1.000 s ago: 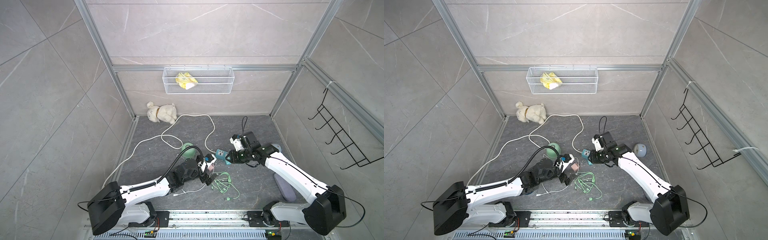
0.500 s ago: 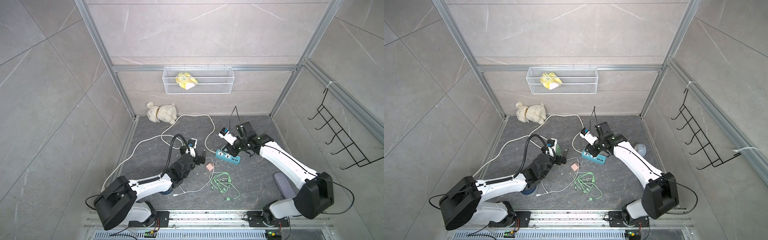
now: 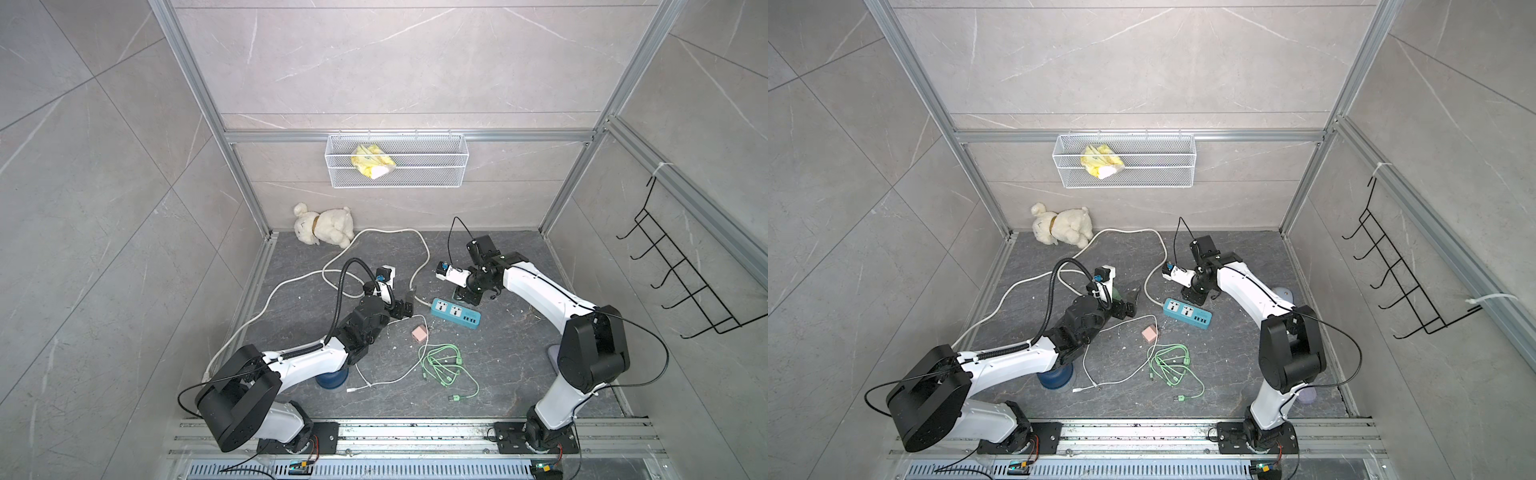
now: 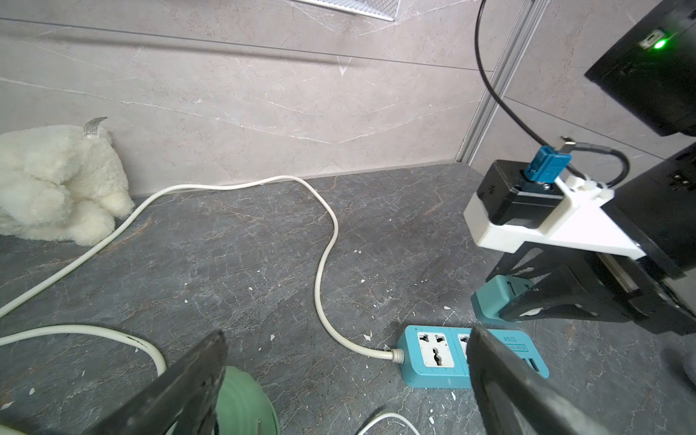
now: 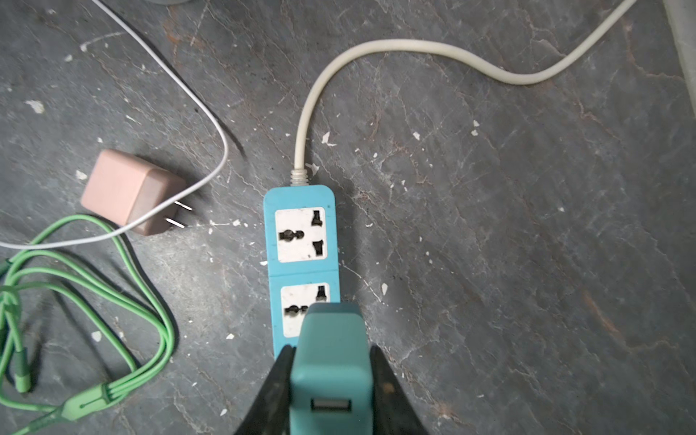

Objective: Charge the cordless meat grinders
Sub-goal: Insert the plug into the socket.

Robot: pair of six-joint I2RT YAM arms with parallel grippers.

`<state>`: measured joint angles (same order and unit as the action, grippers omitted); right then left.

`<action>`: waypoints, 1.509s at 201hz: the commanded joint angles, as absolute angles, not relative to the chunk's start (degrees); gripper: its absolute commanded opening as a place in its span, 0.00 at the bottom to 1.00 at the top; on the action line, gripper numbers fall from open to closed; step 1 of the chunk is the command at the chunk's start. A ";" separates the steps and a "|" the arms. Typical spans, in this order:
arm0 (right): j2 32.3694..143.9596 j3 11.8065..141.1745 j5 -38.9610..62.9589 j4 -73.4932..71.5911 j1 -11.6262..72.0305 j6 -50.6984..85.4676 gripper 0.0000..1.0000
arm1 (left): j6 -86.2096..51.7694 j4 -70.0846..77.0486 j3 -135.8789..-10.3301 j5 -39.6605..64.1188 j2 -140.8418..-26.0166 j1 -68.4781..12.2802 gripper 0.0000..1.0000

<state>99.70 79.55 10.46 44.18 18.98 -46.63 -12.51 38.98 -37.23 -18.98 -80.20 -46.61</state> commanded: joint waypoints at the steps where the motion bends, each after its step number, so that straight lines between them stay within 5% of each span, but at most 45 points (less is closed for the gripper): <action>1: 101.67 81.00 9.62 46.56 19.24 -50.36 0.00 | -14.10 40.63 -37.62 -18.81 -79.21 -46.32 1.00; 303: 105.76 79.91 12.57 46.97 17.13 -51.59 0.00 | -13.66 40.59 -38.06 -17.14 -79.34 -43.78 1.00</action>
<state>105.32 79.90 14.35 44.62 17.47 -50.43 -12.86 38.61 -37.23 -17.56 -80.20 -44.21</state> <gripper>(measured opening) 0.299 0.999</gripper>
